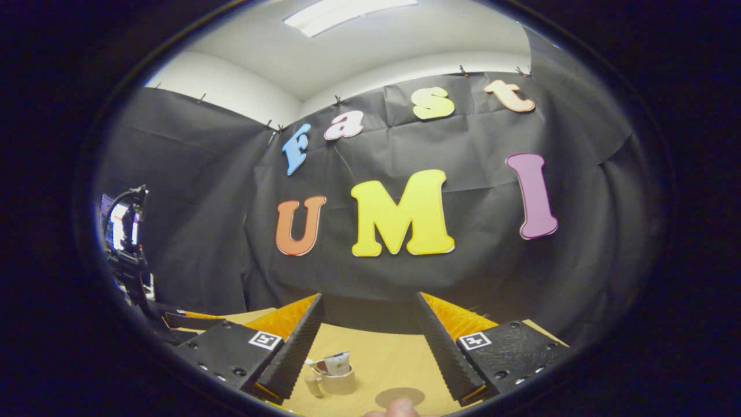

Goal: Put the toothbrush and toothpaste on the desktop into the cup, then pick up the cup and place it on the coaster on the desktop.

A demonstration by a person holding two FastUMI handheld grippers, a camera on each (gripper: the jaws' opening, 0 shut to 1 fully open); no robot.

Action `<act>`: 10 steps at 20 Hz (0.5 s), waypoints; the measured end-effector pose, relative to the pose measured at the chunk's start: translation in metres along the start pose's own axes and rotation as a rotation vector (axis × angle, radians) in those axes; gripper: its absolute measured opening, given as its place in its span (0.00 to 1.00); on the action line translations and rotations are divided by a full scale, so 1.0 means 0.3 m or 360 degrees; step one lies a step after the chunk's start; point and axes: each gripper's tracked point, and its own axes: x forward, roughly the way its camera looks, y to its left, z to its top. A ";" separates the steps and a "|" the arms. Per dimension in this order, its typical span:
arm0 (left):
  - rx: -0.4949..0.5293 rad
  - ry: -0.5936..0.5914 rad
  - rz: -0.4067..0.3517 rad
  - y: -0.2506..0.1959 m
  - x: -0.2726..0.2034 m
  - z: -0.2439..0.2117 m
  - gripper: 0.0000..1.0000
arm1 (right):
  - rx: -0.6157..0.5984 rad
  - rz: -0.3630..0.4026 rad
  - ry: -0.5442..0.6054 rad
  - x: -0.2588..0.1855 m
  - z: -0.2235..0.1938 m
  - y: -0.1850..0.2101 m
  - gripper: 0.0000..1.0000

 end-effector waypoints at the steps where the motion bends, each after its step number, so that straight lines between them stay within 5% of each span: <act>1: 0.0006 0.0047 -0.0045 -0.033 -0.002 -0.008 0.98 | -0.0019 -0.0025 -0.0005 -0.040 0.014 -0.036 0.95; 6: 0.0064 0.0410 -0.0221 -0.176 -0.052 -0.044 0.98 | -0.0079 -0.0089 0.0005 -0.228 0.039 -0.190 0.95; 10: 0.0135 0.0599 -0.0233 -0.198 -0.027 0.031 0.98 | -0.0070 -0.0135 0.0035 -0.319 0.057 -0.284 0.96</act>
